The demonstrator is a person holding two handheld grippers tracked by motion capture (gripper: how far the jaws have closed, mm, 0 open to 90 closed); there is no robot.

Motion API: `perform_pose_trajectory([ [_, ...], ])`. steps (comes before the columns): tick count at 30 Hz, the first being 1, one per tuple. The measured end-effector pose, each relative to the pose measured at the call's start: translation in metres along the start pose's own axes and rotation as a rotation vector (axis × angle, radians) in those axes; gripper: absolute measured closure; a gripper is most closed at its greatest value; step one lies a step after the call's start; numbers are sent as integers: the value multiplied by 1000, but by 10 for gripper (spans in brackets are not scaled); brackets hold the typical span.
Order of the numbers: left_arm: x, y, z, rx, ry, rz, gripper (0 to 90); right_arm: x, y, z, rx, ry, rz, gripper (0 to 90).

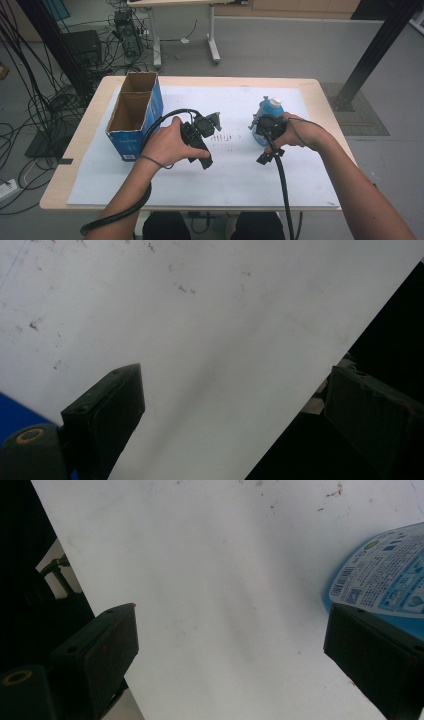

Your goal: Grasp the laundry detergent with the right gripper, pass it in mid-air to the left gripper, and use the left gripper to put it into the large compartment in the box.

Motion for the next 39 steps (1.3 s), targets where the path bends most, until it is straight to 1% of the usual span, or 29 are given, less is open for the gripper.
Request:
perform_pose_trajectory([
  [4, 0, 0, 1, -1, 8, -2, 90, 2, 1, 0, -2, 5, -2, 71],
  [7, -1, 0, 0, -1, 3, -5, 91, 2, 1, 0, -3, 6, -6, 71],
  [12, -4, -1, -4, 11, -7, -9, 93, 3, 1, 1, -9, 11, -2, 70],
  [17, -5, -2, -4, 9, -7, -6, 93, 3, 0, 2, -2, 8, 6, 70],
  [21, -5, -3, -5, 12, -8, -2, 93, 4, 2, 0, -11, 7, 3, 70],
  [24, -5, -3, -7, 13, -15, -1, 94, 8, 3, -2, -16, 15, -1, 70],
  [29, -7, -3, -7, 5, -21, -12, 95, 13, 4, -2, -20, 21, -6, 70],
  [31, -7, -3, -7, 5, -21, -8, 95, 17, 4, -3, -24, 22, -3, 70],
  [36, -8, -3, -7, 1, -22, -9, 95, 27, 3, -3, -16, 35, -8, 71],
  [39, -9, -3, -7, 0, -25, -11, 95, 34, 3, -2, -16, 37, -23, 70],
])
Point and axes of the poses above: each handheld gripper's, and its own axes: z roughly backward along the jaws, x roughly out of its underside, y roughly to its right, the point moved 5 cm from there along -z, roughly forward along the jaws, and after that the axes turned 7 degrees about -x, right-handed, at the moved point
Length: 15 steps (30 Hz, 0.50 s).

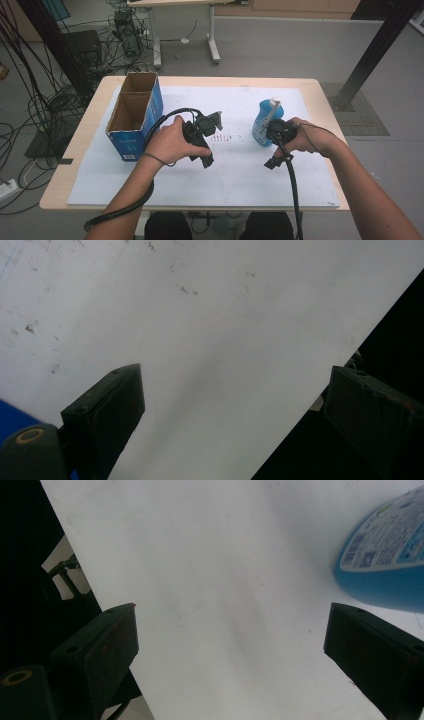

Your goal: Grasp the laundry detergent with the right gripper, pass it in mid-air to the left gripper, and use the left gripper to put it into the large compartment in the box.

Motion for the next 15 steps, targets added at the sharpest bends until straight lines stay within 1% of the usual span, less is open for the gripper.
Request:
perform_pose_trajectory([
  [3, 0, 0, 1, 11, 2, -2, 95, 7, 0, 1, -1, 6, -14, 69],
  [5, -1, 1, 1, 6, 2, -3, 94, 13, 0, 1, 3, 12, -19, 69],
  [9, -3, 1, 1, 13, 4, 3, 94, 21, 1, 0, 5, 9, -36, 68],
  [13, -4, 3, 0, 11, 0, -6, 94, 30, 1, -1, 8, 9, -57, 69],
  [15, -4, 3, 0, 11, -1, -6, 95, 33, 2, -1, 8, 11, -58, 68],
])
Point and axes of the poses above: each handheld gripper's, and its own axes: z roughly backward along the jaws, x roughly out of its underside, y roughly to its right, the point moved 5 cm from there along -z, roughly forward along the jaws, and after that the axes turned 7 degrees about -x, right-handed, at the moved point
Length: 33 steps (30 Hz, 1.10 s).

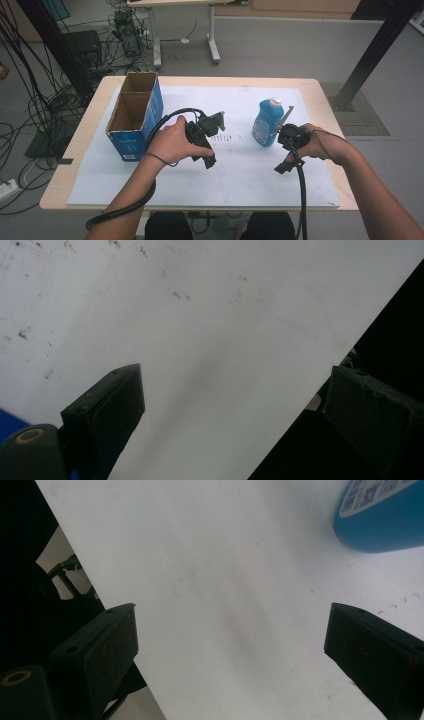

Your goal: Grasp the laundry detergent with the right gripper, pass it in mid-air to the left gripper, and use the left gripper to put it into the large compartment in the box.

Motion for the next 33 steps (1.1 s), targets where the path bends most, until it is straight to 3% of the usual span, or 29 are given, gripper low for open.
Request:
perform_pose_trajectory([
  [22, 3, -1, -1, 14, -5, 2, 93, 30, 4, -4, 34, 22, -111, 64],
  [33, 1, -1, -2, 24, -5, 5, 93, 44, 3, -11, 59, 68, -155, 61],
])
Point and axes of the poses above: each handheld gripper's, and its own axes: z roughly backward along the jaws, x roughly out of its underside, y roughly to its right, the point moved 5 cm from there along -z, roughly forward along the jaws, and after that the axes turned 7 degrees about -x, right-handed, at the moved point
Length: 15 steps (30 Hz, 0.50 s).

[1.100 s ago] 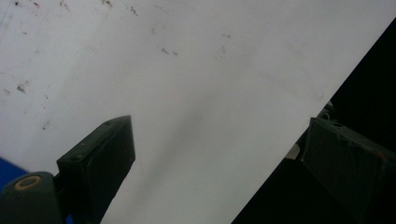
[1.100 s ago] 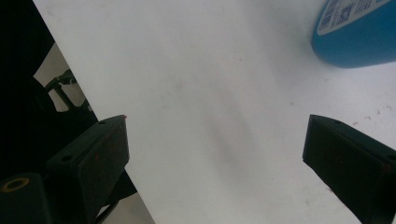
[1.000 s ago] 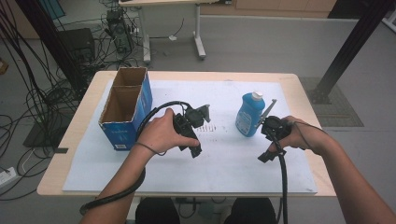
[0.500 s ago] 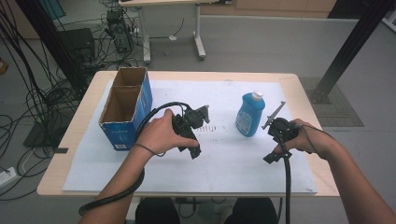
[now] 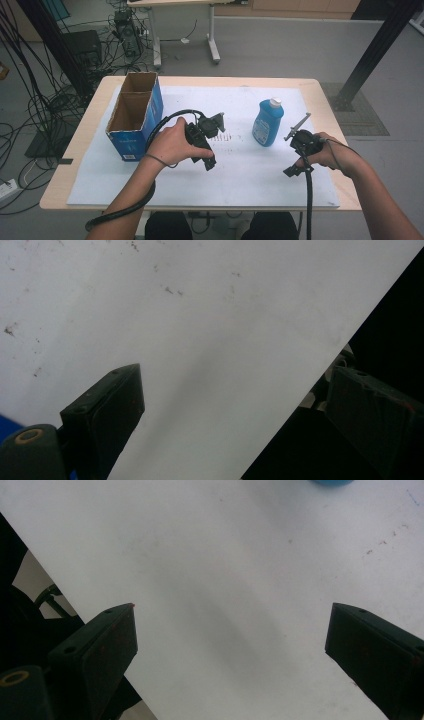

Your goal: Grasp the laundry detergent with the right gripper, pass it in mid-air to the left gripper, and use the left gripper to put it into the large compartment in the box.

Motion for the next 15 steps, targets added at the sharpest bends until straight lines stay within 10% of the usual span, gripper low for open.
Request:
perform_pose_trajectory([
  [15, -1, 2, -3, 12, -8, 2, 96, 30, 1, -13, 38, 138, -61, 58],
])
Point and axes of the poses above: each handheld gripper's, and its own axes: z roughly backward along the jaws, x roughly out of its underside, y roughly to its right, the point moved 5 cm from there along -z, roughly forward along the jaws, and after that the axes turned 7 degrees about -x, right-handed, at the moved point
